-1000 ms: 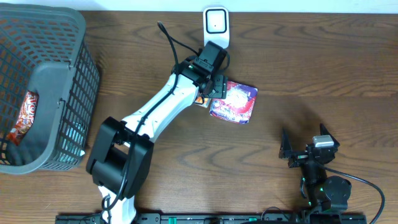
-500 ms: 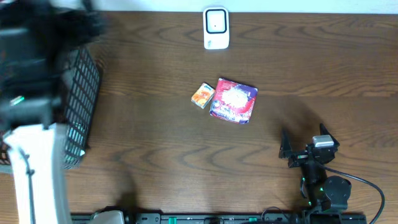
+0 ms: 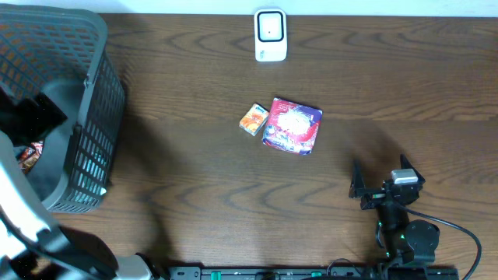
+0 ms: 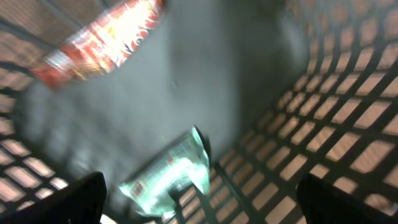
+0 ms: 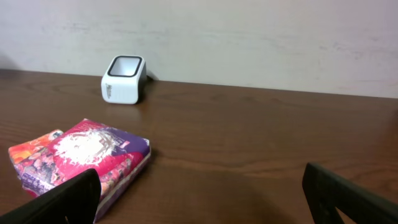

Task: Scan the item barcode
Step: 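Grasp the mint-green packet in the basket with the left gripper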

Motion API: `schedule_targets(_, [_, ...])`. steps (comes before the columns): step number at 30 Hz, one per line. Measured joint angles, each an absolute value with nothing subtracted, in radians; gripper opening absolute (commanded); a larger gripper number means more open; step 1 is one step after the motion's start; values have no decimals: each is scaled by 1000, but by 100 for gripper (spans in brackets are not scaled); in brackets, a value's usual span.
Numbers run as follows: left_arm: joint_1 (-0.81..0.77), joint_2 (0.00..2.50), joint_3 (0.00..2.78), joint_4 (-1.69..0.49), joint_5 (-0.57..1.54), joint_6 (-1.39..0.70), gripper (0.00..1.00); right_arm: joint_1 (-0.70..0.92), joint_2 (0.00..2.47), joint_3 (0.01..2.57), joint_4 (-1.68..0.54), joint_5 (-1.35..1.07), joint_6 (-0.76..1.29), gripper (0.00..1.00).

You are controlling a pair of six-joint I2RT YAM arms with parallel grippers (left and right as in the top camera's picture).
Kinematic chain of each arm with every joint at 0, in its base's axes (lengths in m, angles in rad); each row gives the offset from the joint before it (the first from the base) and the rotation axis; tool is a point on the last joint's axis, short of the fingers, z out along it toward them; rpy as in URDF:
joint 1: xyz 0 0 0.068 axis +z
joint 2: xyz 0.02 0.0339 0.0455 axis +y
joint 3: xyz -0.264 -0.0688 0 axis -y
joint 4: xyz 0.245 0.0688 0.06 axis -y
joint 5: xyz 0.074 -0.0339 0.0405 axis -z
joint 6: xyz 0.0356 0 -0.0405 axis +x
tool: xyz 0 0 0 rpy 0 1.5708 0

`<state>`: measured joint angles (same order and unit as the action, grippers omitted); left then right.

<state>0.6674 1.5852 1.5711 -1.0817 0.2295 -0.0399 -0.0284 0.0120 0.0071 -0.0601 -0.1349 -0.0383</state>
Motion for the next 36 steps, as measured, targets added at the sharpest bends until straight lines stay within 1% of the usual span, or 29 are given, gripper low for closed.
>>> schedule_targets(3, [674, 1710, 1565, -1192, 316, 39, 98, -28, 12, 7, -60, -135, -38, 99])
schedule_targets(5, [674, 1798, 1564, -1232, 336, 79, 99, -28, 12, 7, -60, -135, -38, 99])
schedule_targets(8, [677, 1870, 1564, -1274, 321, 107, 95, -28, 12, 7, -60, -135, -38, 99])
schedule_targets(16, [679, 1988, 1560, -1315, 247, 132, 94, -28, 12, 7, -60, -135, -38, 99])
schedule_targets(17, [679, 1998, 1555, -1308, 241, 132, 93, -28, 12, 7, -60, -135, -38, 99])
schedule_targets(18, [679, 2008, 1548, -1296, 236, 132, 86, -28, 12, 7, -60, -135, -38, 99])
schedule_targets(19, [679, 2017, 1536, -1281, 233, 132, 68, -28, 12, 7, -60, -135, -38, 99])
schedule_targets(20, [679, 2024, 1525, -1265, 230, 136, 53, -28, 12, 7, -60, -135, -38, 99])
schedule_targets(22, [679, 2038, 1508, -1241, 224, 134, 39, -28, 12, 7, -60, -135, -38, 99])
schedule_targets(23, [679, 2042, 1502, -1228, 203, 136, 34, -28, 12, 7, -60, -135, -38, 99])
schedule_targets(24, [679, 2042, 1502, -1225, 187, 131, 15, -28, 12, 7, -60, -135, -38, 99])
schedule_targets(25, [679, 2042, 1502, -1224, 146, 124, 8, -28, 12, 7, -60, -135, -38, 99])
schedule_targets(32, [678, 2043, 1534, -1262, 57, 47, 7, -28, 12, 7, -60, -135, -38, 99])
schedule_targets(35, [678, 2044, 1621, -1310, 50, 23, 7, -28, 12, 7, -60, -135, -38, 99])
schedule_targets(36, [678, 2043, 1694, -1320, 59, 17, 7, -28, 12, 7, -60, -135, -38, 99])
